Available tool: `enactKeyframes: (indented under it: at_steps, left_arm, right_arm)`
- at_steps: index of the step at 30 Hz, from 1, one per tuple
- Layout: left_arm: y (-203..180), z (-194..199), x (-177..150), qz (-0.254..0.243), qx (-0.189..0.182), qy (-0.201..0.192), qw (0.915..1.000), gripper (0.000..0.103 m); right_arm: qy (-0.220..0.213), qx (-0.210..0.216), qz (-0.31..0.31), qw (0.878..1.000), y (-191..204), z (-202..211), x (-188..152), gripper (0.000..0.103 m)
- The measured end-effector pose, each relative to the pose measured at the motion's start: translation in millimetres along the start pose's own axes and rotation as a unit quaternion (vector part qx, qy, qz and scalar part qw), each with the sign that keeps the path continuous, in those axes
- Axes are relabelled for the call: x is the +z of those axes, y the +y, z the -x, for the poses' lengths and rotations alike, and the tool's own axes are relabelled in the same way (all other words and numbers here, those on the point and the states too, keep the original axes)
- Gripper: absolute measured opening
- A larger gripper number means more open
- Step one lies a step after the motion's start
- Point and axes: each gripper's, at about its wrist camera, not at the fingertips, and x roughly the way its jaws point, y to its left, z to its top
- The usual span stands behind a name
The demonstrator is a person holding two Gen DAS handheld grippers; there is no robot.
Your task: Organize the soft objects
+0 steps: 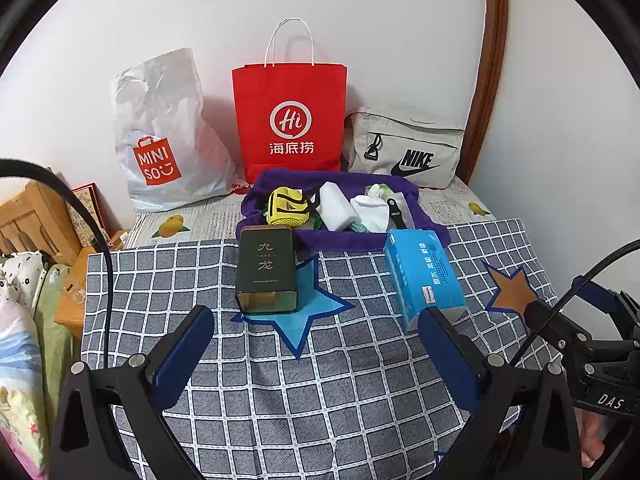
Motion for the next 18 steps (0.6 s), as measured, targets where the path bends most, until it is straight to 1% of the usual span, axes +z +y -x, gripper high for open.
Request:
enactKeyframes:
  at_steps: [18]
  left_arm:
    - [0.1,0.7,0.6,0.000,0.000,0.000,1.0000,0.103]
  right_arm:
    - [0.000,0.002,0.004,1.000,3.1,2.2,0.3,0.103]
